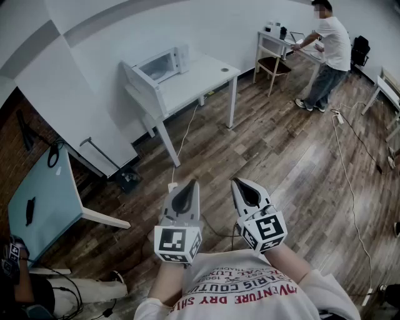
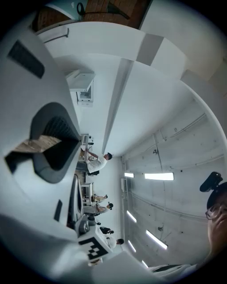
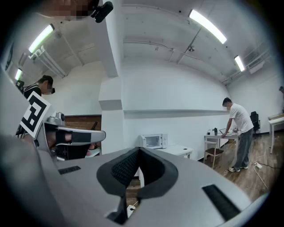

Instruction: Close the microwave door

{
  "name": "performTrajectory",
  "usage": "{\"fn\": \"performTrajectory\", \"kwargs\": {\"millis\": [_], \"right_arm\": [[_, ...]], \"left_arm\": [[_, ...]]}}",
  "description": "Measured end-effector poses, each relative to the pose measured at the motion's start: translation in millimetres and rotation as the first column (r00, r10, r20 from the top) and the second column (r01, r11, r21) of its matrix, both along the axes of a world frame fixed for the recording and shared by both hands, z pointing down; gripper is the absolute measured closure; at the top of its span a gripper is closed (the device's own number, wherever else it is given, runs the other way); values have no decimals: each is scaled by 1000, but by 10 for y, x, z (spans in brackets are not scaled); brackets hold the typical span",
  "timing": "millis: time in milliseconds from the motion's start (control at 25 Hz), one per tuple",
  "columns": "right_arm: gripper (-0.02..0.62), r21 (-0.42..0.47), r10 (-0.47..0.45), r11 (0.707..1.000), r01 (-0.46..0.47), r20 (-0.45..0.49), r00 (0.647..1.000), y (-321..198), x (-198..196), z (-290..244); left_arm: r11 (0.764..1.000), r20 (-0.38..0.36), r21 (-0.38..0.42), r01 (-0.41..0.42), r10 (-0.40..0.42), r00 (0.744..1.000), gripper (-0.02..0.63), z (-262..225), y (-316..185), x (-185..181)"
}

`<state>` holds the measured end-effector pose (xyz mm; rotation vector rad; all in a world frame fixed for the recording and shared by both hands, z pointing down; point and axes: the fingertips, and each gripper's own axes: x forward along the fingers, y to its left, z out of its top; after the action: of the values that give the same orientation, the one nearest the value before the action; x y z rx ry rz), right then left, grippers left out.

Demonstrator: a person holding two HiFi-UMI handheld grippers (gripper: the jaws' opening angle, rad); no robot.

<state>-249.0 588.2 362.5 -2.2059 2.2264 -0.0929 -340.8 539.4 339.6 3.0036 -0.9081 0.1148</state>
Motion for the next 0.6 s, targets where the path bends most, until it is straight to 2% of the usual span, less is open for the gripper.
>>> {"fn": "performTrajectory", "kwargs": {"millis": [360,600], "right_arm": [[584,-15,-14,1000,14,-7,1000,-32,8,55],[584,-32,-23,999,24,26,999,-153,-26,143]], "left_arm": [[1000,-3,-28,-5,4,1000,606,121,-21,27],[998,-7,-61,8,-8,1000,606,246,-125,-33]]}}
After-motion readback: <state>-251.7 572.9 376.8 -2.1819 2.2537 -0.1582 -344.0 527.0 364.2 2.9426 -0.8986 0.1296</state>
